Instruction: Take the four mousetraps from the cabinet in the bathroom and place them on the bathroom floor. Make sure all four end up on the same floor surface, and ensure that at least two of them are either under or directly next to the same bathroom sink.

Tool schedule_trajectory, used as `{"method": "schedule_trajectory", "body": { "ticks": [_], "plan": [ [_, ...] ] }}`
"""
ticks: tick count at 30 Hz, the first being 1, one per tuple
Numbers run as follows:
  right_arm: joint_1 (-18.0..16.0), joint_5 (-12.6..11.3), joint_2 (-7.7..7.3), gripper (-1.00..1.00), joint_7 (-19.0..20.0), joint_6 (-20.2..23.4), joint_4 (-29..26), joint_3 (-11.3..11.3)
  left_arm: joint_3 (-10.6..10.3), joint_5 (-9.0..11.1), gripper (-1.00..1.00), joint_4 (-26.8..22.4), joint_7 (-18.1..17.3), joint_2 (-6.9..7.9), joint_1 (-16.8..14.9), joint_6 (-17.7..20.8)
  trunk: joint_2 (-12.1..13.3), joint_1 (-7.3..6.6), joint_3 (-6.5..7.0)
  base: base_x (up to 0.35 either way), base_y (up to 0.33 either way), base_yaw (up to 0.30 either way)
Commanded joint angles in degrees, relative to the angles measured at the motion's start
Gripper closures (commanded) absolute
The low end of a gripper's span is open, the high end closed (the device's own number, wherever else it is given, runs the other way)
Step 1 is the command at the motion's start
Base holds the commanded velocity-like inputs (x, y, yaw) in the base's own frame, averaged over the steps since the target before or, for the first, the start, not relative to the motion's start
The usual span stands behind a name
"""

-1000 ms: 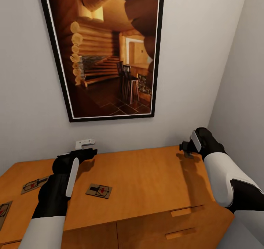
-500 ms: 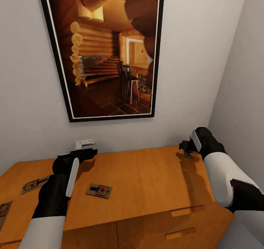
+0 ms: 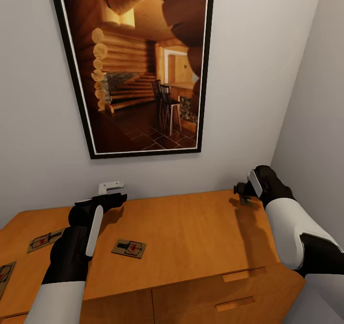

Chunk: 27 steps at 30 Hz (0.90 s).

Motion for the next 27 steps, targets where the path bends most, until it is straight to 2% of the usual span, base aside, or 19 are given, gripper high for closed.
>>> {"method": "schedule_trajectory", "body": {
  "ticks": [1, 21, 27],
  "plan": [
    [-0.05, 0.58, 0.08, -1.0, 0.18, -0.45, 0.09, -0.23, 0.08, 0.08, -1.0, -0.05, 0.16, -0.04, -0.05, 0.26, -0.04, 0.0, -0.07, 0.0, 0.0, 0.0],
    [-0.05, 0.08, -0.48, -1.0, 0.38, -5.16, 0.74, -0.4, 0.05, 0.05, -1.0, 1.08, 0.16, -0.02, -0.05, 0.13, -0.04, 0.0, -0.07, 0.0, 0.0, 0.0],
    [-0.05, 0.07, -0.78, -1.0, 0.42, -7.08, 3.61, -0.41, 0.05, -0.05, -1.0, 1.77, 0.16, 0.03, -0.05, 0.06, -0.04, 0.0, -0.07, 0.0, 0.0, 0.0]
  ]
}}
